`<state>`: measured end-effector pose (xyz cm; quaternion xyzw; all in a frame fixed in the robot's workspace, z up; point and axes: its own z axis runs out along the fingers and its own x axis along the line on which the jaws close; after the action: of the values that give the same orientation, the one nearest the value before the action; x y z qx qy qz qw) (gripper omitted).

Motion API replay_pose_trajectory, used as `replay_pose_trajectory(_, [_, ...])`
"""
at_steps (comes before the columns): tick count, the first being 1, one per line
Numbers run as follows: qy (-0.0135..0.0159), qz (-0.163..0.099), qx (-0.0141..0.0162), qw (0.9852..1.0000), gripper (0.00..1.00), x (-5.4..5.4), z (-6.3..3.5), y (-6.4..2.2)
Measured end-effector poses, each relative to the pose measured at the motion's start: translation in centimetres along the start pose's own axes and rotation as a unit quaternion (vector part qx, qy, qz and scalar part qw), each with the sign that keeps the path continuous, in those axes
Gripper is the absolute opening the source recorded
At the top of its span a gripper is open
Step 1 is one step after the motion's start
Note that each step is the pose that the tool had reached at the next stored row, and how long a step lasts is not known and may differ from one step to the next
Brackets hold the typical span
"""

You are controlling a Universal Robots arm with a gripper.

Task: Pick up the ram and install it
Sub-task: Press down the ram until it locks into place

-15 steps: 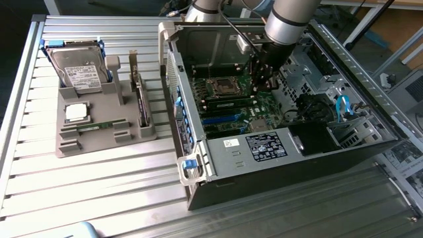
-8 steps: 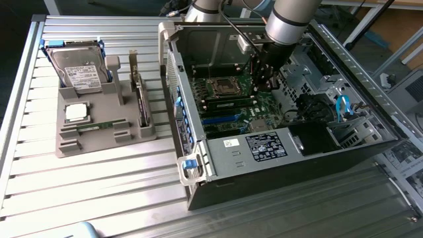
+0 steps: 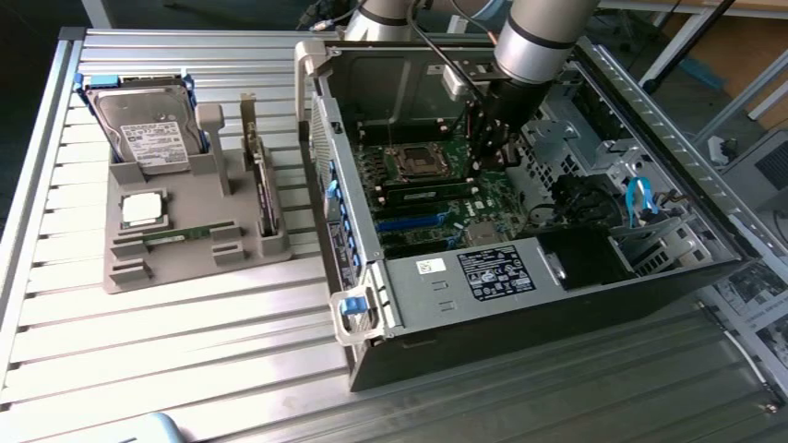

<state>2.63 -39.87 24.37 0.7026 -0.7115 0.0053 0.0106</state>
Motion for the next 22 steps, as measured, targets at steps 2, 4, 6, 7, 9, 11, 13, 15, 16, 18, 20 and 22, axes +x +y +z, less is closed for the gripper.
replay_pose_trajectory(2, [0.0000, 0.000, 0.0000, 1.0000, 0.11, 0.00, 0.04, 0.23])
replay_pose_trajectory(4, [-0.0003, 0.000, 0.0000, 1.0000, 0.11, 0.00, 0.15, 0.49])
replay_pose_trajectory(6, [-0.0007, 0.000, 0.0000, 1.0000, 0.11, 0.00, 0.23, 0.51])
replay_pose_trajectory(7, [-0.0007, 0.000, 0.0000, 1.0000, 0.11, 0.00, 0.28, 0.51])
replay_pose_trajectory(9, [-0.0006, 0.000, 0.0000, 1.0000, 0.11, 0.00, 0.30, 0.51])
replay_pose_trajectory(11, [-0.0006, 0.000, 0.0000, 1.0000, 0.11, 0.00, 0.33, 0.51])
replay_pose_trajectory(13, [-0.0008, 0.000, 0.0000, 1.0000, 0.11, -0.01, 0.39, 0.51])
replay_pose_trajectory(15, [-0.0006, 0.000, -0.0002, 1.0000, 0.11, 0.00, 0.44, 0.30])
replay_pose_trajectory(16, [-0.0007, 0.000, -0.0003, 1.0000, 0.11, -0.01, 0.47, 0.18])
replay_pose_trajectory(18, [-0.0008, 0.000, -0.0004, 1.0000, 0.11, -0.01, 0.50, -0.09])
replay_pose_trajectory(20, [-0.0007, 0.000, -0.0005, 1.0000, 0.11, 0.10, 0.51, -0.17])
replay_pose_trajectory(22, [-0.0007, 0.000, -0.0005, 1.0000, 0.11, 0.39, 0.52, -0.17])
